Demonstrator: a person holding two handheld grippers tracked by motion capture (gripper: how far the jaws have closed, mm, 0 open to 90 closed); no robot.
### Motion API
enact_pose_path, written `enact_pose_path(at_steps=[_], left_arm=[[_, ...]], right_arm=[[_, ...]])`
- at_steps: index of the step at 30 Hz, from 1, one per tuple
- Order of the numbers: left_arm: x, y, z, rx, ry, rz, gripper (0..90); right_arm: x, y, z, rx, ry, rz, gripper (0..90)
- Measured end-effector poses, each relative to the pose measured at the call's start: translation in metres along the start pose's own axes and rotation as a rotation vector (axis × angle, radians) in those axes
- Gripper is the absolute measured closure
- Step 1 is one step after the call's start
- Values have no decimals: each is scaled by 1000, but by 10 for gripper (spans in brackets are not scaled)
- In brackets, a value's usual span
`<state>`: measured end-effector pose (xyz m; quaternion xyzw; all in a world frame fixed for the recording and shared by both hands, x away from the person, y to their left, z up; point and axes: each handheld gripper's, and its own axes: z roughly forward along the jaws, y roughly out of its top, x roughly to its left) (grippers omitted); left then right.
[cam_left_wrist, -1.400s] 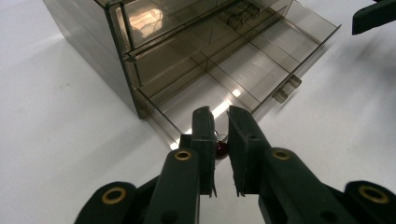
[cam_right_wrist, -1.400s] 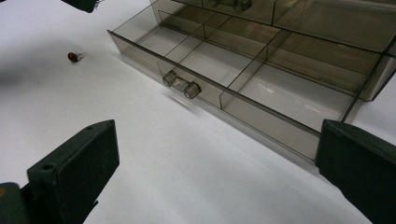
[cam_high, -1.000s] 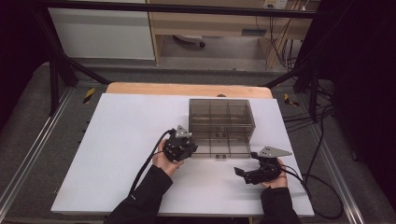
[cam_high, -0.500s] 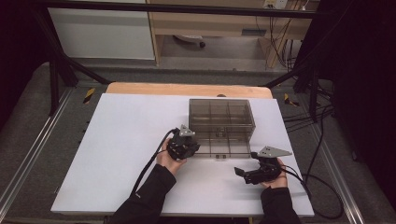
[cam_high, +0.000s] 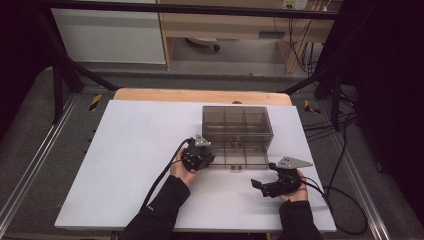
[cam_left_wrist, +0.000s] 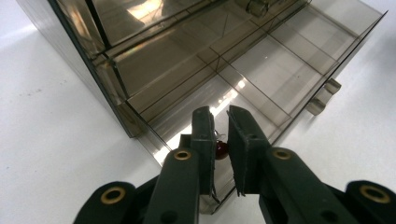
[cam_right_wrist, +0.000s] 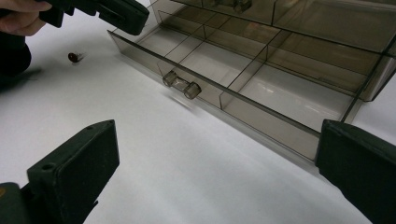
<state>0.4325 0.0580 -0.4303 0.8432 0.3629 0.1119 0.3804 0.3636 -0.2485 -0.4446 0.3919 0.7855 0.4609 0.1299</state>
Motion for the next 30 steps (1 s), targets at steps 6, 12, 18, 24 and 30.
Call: enact_pose_path(at_steps=[6,12,18,24,30], left_arm=[[0,0,1,3,-11,4,780],[0,2,-7,-21,-21,-1,694],[-3,4,-20,-42,-25,19,570],[-5,3,-29,-45,-5,53,413],[-5,1,-38,-54,-3,68,332]], right_arm=[[0,0,0,-2,1,0,6],[0,0,0,-2,1,1,6],[0,0,0,-4,2,3,6],[0,0,-1,-4,0,3,6],[0,0,0,-3,2,4,6]])
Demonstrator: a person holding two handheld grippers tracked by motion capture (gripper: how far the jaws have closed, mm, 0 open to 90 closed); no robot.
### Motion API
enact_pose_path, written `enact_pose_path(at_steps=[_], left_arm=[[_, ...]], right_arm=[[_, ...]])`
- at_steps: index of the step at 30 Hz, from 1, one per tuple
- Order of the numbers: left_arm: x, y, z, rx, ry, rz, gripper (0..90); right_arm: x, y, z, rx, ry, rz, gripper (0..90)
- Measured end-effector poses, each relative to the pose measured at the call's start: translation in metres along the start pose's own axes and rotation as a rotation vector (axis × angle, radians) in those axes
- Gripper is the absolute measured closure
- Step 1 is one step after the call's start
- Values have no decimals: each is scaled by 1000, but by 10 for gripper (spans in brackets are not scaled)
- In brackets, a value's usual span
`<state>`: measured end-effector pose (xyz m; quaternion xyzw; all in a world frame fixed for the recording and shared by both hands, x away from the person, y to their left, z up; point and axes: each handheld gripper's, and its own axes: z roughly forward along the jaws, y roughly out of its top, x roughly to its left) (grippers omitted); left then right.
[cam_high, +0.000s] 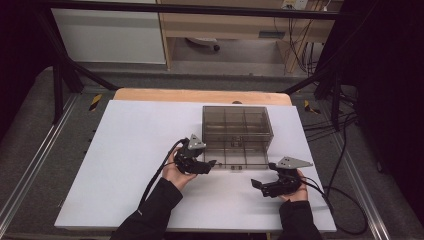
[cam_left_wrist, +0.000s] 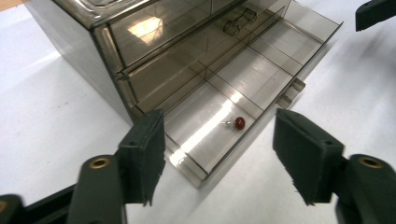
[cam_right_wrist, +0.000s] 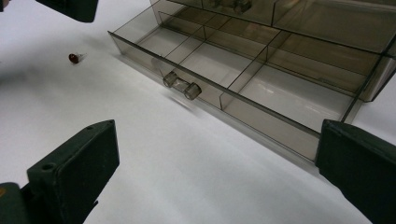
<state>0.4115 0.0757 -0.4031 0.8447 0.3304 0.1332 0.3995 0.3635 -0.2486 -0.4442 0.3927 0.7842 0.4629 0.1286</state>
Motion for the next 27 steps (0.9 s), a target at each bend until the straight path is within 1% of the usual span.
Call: enact_pose_path(at_steps=[4,7,9,11,13,15,20,27], left_arm=[[3,-2,-5,0,6,-3,272],[5,-5,-9,-11,-2,-10,229],[6,-7,-10,-13,1,-8,170],[7,-10,-12,-9,9,-5,134],[8,-12,-13,-4,8,-7,106],[9,-15,-15,-5,18,-9,75],[12,-20,-20,-5,24,-16,44],[13,-29,-26,0,32,-18,35]], right_arm=[[0,0,0,0,-1,2,6],[0,0,0,0,-1,2,6],[0,0,0,0,0,1,6],[0,0,0,0,0,1,6],[0,0,0,0,0,2,6],[0,0,0,0,-1,3,6],[0,0,0,1,-1,-1,6],[0,0,0,0,0,3,6]])
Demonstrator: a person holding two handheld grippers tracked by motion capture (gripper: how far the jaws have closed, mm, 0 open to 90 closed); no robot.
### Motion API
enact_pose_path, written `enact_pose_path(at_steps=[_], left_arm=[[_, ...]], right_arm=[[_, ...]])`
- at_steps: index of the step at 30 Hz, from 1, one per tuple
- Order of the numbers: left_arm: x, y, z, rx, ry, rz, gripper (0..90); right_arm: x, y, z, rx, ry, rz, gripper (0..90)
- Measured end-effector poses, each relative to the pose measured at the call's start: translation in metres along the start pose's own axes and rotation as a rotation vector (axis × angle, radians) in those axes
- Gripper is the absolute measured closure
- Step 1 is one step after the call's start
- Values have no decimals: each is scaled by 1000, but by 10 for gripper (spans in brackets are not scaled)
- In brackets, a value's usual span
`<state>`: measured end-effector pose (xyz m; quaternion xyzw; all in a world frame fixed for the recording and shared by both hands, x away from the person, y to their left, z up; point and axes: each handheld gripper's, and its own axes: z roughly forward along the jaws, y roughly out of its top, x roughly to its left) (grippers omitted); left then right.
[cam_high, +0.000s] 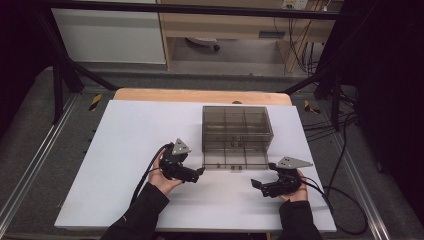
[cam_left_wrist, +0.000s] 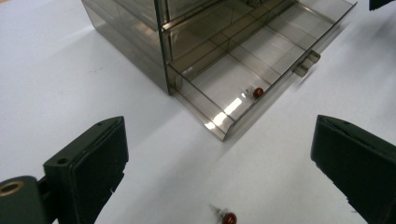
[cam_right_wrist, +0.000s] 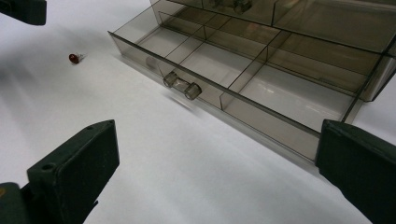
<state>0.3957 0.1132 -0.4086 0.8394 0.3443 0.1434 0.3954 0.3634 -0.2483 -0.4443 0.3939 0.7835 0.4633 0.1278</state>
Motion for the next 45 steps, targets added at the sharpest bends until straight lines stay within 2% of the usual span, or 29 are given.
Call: enact_pose_path(at_steps=[9,22,30,33,45], left_arm=[[3,-16,-4,5,1,-12,38],[1,-29,0,58,-2,-12,97],[0,-32,1,82,-3,-37,183],[-1,-34,2,92,3,-33,222],[-3,-35,3,114,-5,-49,421]], right_arm=[[0,0,0,3,-1,-2,6],[0,0,0,-3,7,5,6],[0,0,1,5,4,-1,6],[0,0,1,5,3,0,6],[0,0,1,6,1,-2,6]])
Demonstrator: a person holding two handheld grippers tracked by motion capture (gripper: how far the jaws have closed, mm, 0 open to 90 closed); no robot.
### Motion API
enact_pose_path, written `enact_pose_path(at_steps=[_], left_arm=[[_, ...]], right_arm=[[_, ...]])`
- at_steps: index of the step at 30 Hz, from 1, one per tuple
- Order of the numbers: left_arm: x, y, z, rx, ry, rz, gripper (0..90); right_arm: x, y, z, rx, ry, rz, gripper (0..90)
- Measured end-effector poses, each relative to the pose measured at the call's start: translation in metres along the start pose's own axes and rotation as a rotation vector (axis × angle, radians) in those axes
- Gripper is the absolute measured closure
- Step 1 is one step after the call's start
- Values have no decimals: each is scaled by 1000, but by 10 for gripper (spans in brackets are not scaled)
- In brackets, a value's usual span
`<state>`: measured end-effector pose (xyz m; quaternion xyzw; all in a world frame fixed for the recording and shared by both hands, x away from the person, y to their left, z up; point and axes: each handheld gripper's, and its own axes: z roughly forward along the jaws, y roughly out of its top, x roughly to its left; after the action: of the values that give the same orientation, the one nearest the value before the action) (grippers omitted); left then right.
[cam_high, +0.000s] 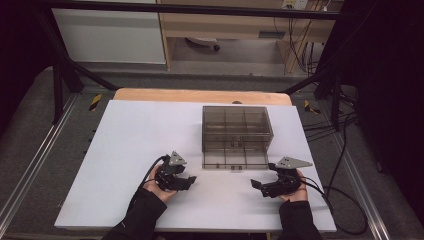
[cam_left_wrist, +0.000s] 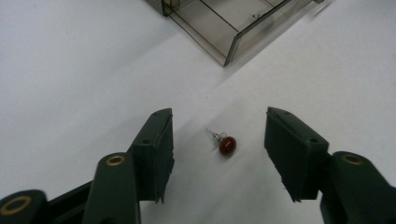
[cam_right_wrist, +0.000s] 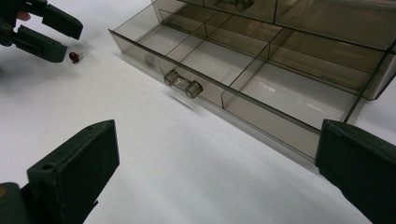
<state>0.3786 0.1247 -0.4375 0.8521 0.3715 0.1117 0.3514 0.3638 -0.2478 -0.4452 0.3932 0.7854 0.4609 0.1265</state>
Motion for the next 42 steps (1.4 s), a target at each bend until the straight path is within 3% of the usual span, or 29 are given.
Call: enact_pose_path(at_steps=[19,42], left_arm=[[-4,0,3,21,1,-20,649],[-5,-1,7,31,20,-23,768]], right_arm=[[0,0,0,0,1,0,6],[0,0,0,2,3,3,6]])
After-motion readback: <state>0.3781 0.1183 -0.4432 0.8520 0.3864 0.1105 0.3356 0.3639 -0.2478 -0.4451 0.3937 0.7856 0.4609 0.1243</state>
